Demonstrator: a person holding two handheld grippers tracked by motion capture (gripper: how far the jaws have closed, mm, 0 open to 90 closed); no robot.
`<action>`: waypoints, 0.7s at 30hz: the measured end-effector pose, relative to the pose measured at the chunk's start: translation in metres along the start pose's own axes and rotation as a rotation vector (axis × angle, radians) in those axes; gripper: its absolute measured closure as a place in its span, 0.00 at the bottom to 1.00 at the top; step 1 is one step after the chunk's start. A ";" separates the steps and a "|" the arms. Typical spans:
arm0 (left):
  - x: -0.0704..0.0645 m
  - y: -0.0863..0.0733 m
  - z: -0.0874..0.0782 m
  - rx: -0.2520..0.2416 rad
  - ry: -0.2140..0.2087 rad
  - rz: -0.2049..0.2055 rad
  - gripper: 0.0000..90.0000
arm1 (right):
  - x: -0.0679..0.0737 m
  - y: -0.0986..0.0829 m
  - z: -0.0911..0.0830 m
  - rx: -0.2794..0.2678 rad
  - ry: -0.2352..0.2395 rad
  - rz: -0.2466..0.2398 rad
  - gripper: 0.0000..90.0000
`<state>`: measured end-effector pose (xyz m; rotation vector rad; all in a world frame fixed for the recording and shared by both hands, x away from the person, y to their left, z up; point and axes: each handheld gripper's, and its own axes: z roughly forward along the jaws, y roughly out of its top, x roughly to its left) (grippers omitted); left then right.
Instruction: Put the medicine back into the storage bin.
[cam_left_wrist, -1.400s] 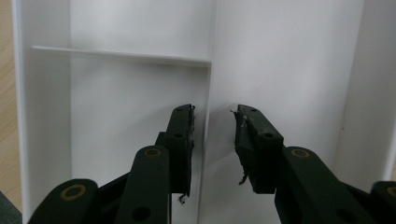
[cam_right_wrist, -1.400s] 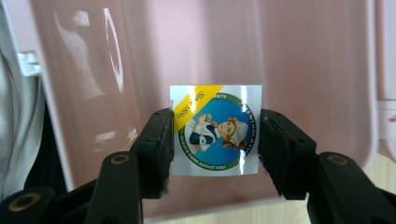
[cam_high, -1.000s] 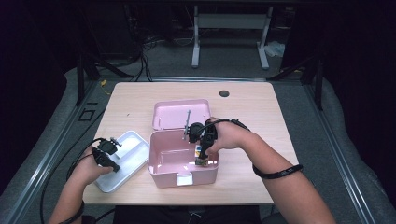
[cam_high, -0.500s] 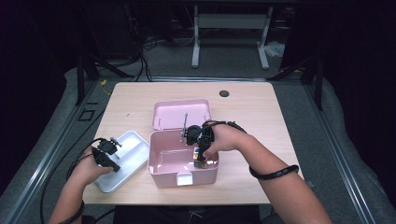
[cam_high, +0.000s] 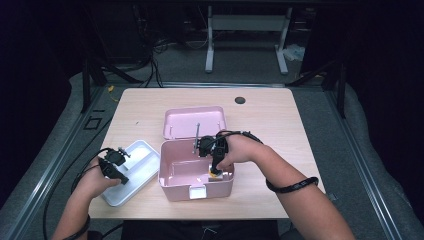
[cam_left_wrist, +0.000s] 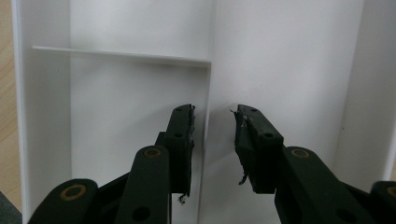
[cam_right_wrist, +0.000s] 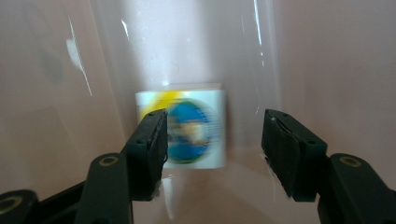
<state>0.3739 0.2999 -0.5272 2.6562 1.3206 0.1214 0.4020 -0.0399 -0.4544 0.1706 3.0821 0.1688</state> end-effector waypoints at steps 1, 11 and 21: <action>0.000 0.000 0.000 0.000 0.000 0.000 0.74 | 0.000 0.000 -0.001 -0.003 0.000 0.003 0.45; 0.000 0.000 0.000 -0.001 0.001 -0.001 0.74 | 0.004 -0.004 -0.033 -0.045 -0.023 0.007 0.48; 0.000 0.000 0.000 -0.001 0.001 -0.002 0.74 | -0.005 -0.031 -0.070 -0.099 -0.076 0.076 0.48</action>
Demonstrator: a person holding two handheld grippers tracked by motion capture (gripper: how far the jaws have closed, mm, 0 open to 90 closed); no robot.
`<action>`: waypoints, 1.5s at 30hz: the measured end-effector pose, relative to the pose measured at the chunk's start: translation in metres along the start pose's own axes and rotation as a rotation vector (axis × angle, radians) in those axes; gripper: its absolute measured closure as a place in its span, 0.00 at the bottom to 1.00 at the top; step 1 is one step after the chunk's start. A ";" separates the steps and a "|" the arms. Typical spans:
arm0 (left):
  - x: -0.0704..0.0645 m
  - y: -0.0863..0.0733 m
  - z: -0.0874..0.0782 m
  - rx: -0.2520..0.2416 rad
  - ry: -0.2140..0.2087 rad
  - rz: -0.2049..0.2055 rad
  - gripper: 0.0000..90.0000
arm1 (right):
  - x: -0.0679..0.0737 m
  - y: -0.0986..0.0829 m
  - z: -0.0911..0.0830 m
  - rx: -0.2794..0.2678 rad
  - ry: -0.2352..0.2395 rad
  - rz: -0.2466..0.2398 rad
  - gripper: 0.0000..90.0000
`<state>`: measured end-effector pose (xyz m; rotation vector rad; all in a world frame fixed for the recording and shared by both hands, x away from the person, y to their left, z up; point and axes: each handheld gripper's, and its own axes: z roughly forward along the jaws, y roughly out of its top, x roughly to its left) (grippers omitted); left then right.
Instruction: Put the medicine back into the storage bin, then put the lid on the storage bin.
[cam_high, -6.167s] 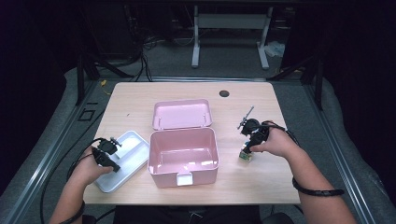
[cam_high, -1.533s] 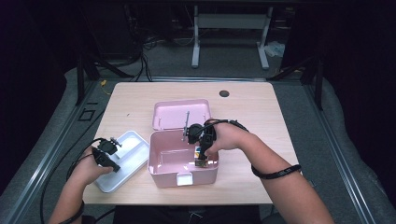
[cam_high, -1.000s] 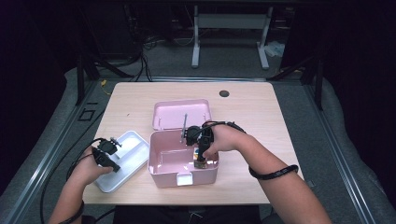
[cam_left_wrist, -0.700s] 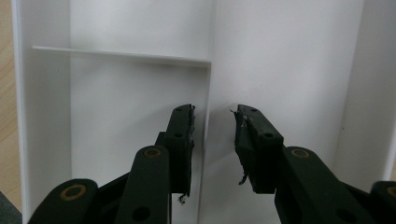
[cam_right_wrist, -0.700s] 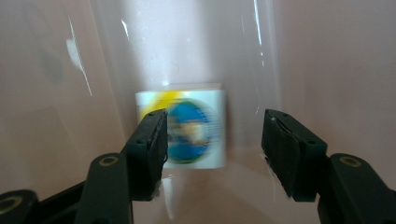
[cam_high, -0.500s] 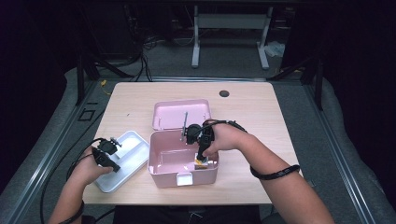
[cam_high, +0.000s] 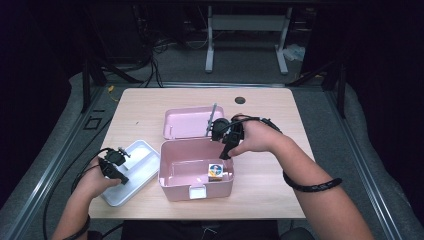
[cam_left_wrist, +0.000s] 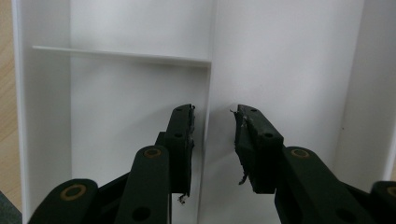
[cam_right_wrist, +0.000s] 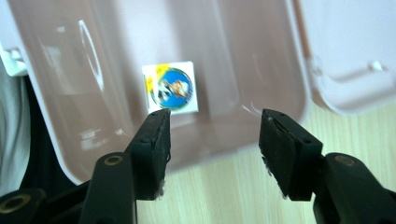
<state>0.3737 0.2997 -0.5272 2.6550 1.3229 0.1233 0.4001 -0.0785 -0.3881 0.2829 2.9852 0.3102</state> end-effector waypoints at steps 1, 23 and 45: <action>0.000 0.000 0.000 0.000 0.000 0.000 0.74 | -0.002 -0.004 -0.002 -0.004 -0.001 0.012 0.48; 0.002 -0.002 0.000 -0.013 -0.010 -0.002 0.74 | -0.019 -0.104 0.014 -0.100 -0.101 0.360 0.49; 0.013 -0.002 -0.001 -0.016 -0.083 -0.087 0.74 | 0.033 -0.144 0.080 -0.370 -0.351 0.576 0.48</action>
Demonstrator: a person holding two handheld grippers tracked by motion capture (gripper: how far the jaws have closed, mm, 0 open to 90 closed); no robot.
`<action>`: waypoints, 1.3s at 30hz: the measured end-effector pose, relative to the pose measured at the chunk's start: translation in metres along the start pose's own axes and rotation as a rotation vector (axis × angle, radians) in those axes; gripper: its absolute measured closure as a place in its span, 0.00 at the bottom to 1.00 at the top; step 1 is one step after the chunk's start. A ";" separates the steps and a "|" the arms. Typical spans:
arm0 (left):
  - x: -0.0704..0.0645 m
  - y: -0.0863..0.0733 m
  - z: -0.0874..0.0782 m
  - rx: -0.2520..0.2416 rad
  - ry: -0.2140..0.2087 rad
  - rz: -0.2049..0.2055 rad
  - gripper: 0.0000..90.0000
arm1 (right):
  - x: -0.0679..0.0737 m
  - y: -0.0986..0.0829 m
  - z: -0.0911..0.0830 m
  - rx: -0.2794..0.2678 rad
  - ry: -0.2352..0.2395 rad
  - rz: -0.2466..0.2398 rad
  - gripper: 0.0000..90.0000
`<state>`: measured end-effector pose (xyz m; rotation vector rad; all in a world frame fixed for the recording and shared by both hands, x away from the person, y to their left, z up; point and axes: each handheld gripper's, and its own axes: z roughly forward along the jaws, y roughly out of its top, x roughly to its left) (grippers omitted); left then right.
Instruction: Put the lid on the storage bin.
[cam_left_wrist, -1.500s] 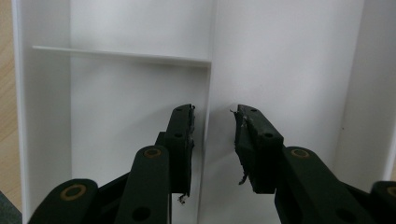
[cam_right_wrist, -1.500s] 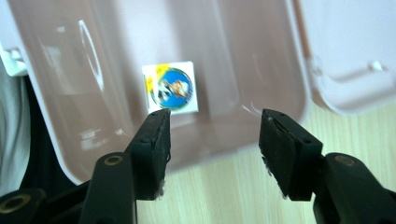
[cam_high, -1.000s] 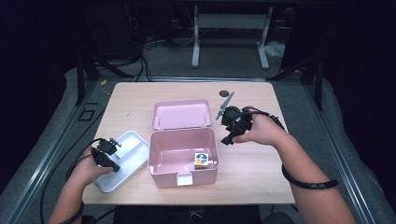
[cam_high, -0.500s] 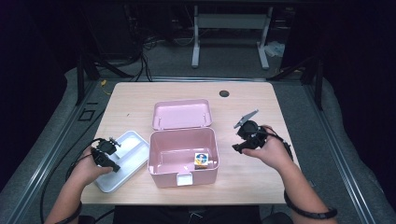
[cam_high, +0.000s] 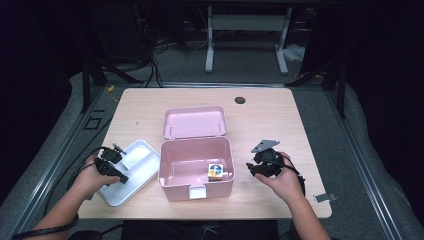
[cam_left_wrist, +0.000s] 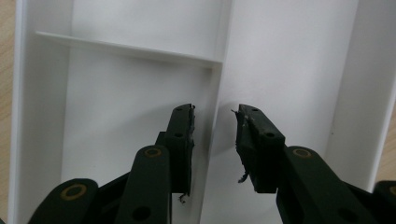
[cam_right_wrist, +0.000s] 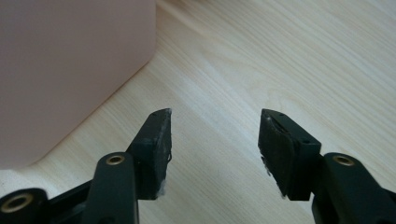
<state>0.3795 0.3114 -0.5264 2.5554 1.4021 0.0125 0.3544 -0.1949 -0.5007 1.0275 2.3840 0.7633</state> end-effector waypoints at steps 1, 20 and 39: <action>0.000 0.001 0.000 0.003 0.005 -0.005 0.76 | 0.000 -0.001 0.000 0.002 0.001 -0.001 0.48; 0.006 0.024 -0.004 0.073 -0.044 0.004 0.94 | 0.000 -0.015 0.003 -0.019 0.034 0.035 0.48; -0.002 0.038 0.001 0.125 0.008 0.084 0.98 | 0.000 -0.018 0.007 -0.007 0.050 0.044 0.48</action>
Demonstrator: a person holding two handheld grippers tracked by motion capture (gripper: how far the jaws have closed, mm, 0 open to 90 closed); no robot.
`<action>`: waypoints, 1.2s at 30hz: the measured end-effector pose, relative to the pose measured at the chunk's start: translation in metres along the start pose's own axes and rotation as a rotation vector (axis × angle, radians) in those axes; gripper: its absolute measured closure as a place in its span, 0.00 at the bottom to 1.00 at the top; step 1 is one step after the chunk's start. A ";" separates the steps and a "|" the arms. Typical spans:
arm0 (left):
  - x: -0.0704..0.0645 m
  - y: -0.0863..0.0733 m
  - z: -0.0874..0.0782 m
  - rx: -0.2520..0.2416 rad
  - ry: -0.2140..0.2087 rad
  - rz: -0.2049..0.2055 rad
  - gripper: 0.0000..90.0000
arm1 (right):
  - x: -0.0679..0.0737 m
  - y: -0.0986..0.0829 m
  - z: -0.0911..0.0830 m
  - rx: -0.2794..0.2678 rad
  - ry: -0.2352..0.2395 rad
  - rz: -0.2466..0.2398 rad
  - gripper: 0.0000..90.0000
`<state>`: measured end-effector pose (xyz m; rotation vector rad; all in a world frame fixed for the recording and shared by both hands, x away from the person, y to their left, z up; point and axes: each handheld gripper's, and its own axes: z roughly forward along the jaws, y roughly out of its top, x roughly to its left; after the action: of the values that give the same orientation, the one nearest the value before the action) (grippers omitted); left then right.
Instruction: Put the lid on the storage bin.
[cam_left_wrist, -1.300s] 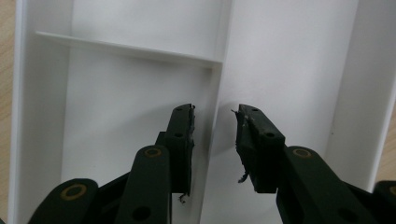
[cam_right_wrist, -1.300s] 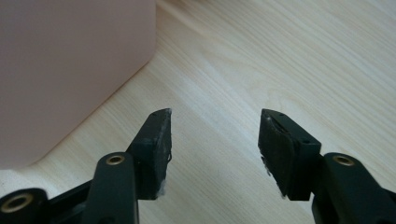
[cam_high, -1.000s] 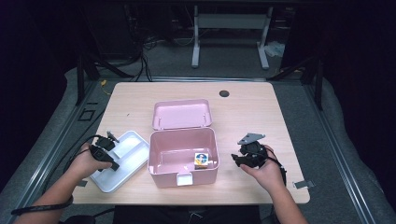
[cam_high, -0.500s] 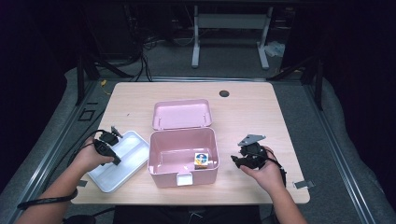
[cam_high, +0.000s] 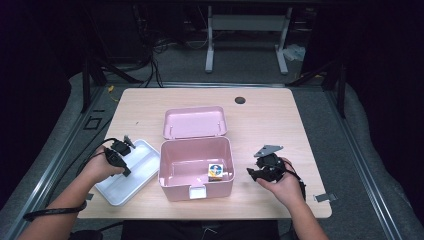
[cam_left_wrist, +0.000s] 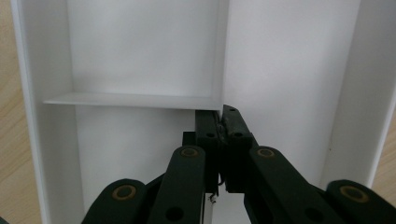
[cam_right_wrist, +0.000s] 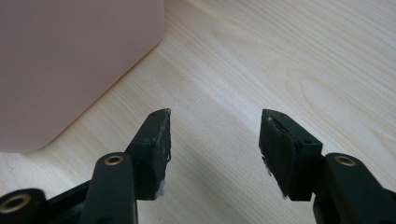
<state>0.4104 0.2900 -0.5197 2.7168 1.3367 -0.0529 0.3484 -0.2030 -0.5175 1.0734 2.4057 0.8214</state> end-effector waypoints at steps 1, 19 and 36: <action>-0.001 0.001 0.000 0.009 0.007 0.001 0.98 | 0.000 0.000 0.000 0.000 0.001 0.004 0.48; 0.013 -0.011 -0.043 -0.005 -0.004 -0.044 0.99 | -0.001 -0.001 0.001 -0.002 0.004 0.006 0.48; 0.014 -0.016 -0.103 -0.036 0.019 -0.017 0.99 | -0.001 -0.002 0.002 0.008 0.004 0.005 0.49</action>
<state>0.4045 0.3228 -0.4205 2.6831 1.3530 -0.0052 0.3491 -0.2038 -0.5206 1.0825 2.4122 0.8174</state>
